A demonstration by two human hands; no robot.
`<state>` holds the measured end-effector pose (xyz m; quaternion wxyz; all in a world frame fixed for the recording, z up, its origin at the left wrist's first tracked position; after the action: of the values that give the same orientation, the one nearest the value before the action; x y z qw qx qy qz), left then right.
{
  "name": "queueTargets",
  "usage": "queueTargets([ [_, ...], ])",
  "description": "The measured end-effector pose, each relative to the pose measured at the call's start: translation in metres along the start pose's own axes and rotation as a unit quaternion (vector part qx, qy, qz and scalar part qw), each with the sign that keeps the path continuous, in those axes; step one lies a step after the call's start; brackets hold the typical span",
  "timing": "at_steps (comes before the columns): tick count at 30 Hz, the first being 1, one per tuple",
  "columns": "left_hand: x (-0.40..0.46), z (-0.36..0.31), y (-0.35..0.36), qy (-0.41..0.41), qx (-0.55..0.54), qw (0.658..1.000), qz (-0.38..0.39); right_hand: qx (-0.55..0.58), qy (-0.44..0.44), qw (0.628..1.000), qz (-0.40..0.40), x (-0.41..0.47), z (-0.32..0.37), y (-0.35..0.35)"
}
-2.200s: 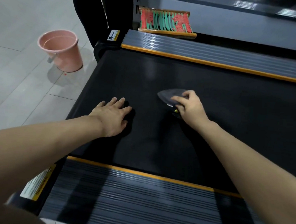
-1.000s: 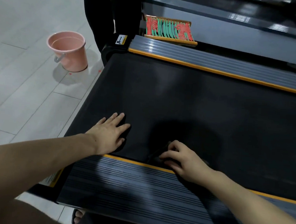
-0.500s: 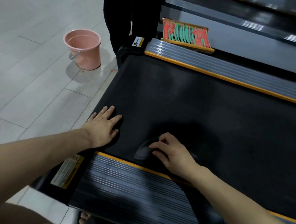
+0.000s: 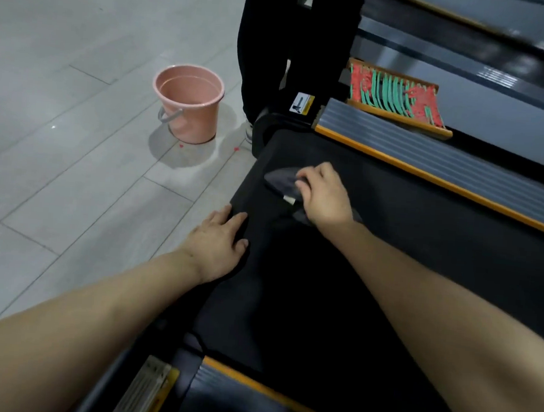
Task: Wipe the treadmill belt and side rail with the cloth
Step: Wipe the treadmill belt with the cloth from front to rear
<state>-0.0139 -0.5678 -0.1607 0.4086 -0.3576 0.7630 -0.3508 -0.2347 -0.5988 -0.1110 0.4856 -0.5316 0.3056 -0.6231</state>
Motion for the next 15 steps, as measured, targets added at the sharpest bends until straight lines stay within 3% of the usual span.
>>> queueTargets([
  [4,0.014,0.004,-0.012,0.002,-0.015,1.0,-0.003,-0.011,0.05,0.996,-0.072,0.073,-0.039,-0.006],
  [10,0.026,0.014,-0.012,0.012,0.025,1.0,-0.012,-0.007,0.027,0.999,0.045,0.078,-0.051,0.041],
  [15,0.03,0.021,-0.003,0.017,0.002,1.0,-0.004,0.02,-0.145,0.989,0.03,0.025,0.008,0.034],
])
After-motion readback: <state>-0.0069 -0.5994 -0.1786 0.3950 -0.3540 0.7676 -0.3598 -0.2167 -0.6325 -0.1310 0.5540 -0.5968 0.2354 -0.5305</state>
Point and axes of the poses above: each hand's wrist, its own x-axis towards the middle knuckle, its own y-axis out of the palm, z = x × y, the point moved 8 cm from there along x, towards the middle knuckle, and after that the axes turned 5 degrees about -y, right-handed, at the moved point
